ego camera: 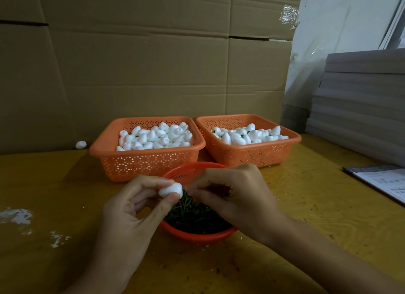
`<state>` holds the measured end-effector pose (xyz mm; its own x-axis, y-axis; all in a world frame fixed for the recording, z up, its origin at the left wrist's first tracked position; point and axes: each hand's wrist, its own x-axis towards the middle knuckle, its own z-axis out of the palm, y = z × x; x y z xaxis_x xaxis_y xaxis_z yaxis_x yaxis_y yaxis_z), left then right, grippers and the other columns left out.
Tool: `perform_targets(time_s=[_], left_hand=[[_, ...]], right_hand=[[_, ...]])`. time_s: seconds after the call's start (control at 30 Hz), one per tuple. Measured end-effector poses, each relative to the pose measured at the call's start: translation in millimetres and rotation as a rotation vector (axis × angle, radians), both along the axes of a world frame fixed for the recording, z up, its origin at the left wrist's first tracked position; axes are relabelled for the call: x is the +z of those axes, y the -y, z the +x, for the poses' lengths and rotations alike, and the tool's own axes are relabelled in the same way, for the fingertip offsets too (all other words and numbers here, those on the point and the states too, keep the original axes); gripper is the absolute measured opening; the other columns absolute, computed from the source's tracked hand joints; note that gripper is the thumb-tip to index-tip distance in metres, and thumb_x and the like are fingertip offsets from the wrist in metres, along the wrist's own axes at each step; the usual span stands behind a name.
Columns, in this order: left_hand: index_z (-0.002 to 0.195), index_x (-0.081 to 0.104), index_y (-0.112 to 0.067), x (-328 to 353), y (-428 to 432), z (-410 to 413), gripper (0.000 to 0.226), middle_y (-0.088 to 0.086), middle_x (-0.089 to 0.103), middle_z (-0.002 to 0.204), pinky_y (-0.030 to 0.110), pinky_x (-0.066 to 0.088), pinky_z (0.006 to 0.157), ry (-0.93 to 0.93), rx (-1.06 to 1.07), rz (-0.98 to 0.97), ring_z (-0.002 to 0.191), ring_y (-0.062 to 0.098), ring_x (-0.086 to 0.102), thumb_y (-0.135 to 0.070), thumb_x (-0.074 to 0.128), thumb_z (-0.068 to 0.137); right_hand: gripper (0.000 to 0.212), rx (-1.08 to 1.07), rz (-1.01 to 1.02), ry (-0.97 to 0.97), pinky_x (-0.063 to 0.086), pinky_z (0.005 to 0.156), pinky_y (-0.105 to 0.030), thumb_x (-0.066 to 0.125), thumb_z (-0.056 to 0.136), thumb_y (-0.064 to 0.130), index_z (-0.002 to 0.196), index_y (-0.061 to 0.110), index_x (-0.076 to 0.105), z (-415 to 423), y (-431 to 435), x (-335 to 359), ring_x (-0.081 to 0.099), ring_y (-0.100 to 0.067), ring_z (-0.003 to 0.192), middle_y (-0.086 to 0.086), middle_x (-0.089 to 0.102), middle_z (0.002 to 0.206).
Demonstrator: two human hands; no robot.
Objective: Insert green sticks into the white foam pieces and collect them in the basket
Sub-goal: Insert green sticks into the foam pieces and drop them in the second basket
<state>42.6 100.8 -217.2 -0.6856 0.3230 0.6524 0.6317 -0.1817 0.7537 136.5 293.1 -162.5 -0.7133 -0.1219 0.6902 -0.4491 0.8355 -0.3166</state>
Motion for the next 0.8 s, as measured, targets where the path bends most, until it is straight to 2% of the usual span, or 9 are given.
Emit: perform_targets(time_s=[0.1,0.37,0.47,0.57,0.63,0.7,0.8], left_hand=[[0.097,0.076,-0.036,-1.4,-1.2,-0.3,0.022,0.000,0.079,0.101,0.045,0.063,0.075,0.008,0.007,0.011,0.097,0.021,0.077,-0.024,0.084,0.080],[0.094,0.075,-0.038,1.7,-0.9,2.9,0.018,-0.003,0.080,0.099,0.035,0.063,0.078,0.007,0.004,0.008,0.096,0.014,0.077,-0.031,0.081,0.078],[0.095,0.075,-0.038,2.5,-0.9,2.7,0.021,-0.004,0.079,0.101,0.033,0.063,0.078,0.013,0.007,-0.003,0.097,0.013,0.077,-0.040,0.090,0.081],[0.096,0.074,-0.039,2.5,-1.2,3.2,0.015,-0.007,0.079,0.101,0.027,0.062,0.082,-0.026,0.014,-0.007,0.100,0.010,0.076,-0.038,0.084,0.086],[0.102,0.073,-0.041,2.9,-1.8,5.0,0.017,-0.009,0.079,0.105,0.022,0.060,0.085,-0.043,0.013,-0.010,0.103,0.009,0.075,-0.041,0.081,0.087],[0.113,0.071,-0.046,3.5,-1.8,6.5,0.030,-0.013,0.077,0.114,0.017,0.057,0.088,-0.057,0.003,-0.024,0.109,0.008,0.074,-0.046,0.075,0.083],[0.138,0.057,-0.051,5.0,-1.9,8.9,0.052,-0.019,0.069,0.132,0.020,0.056,0.097,-0.046,-0.033,-0.063,0.121,0.005,0.068,-0.051,0.068,0.087]], right_hand=[[0.008,-0.007,0.002,0.014,0.059,0.073,-0.030,0.077,0.094,0.018,0.101,0.017,0.082,0.6,-0.4,-0.2,0.073,0.000,0.087,0.011,0.080,0.094],[0.010,0.006,0.033,0.019,0.059,0.074,-0.029,0.078,0.093,0.015,0.101,0.018,0.082,1.2,-1.2,2.6,0.074,-0.002,0.089,0.010,0.080,0.096],[0.009,0.015,0.025,0.039,0.059,0.074,-0.031,0.078,0.093,0.014,0.101,0.018,0.082,1.3,-1.7,2.6,0.074,-0.002,0.088,0.010,0.080,0.095],[0.009,0.022,0.029,0.046,0.059,0.074,-0.030,0.078,0.093,0.013,0.100,0.017,0.082,1.0,-2.5,4.0,0.074,-0.002,0.088,0.010,0.080,0.095],[0.009,0.025,-0.007,0.055,0.060,0.075,-0.031,0.078,0.093,0.014,0.100,0.016,0.082,1.1,-3.2,4.8,0.074,-0.001,0.088,0.010,0.080,0.095],[0.009,0.023,-0.017,0.036,0.061,0.077,-0.029,0.076,0.094,0.019,0.101,0.018,0.081,1.2,-5.3,8.4,0.074,0.000,0.088,0.010,0.080,0.096],[0.014,-0.079,-0.110,-0.023,0.061,0.082,-0.024,0.070,0.092,0.027,0.102,0.024,0.080,-1.4,-25.0,17.5,0.074,0.002,0.089,0.014,0.079,0.097]])
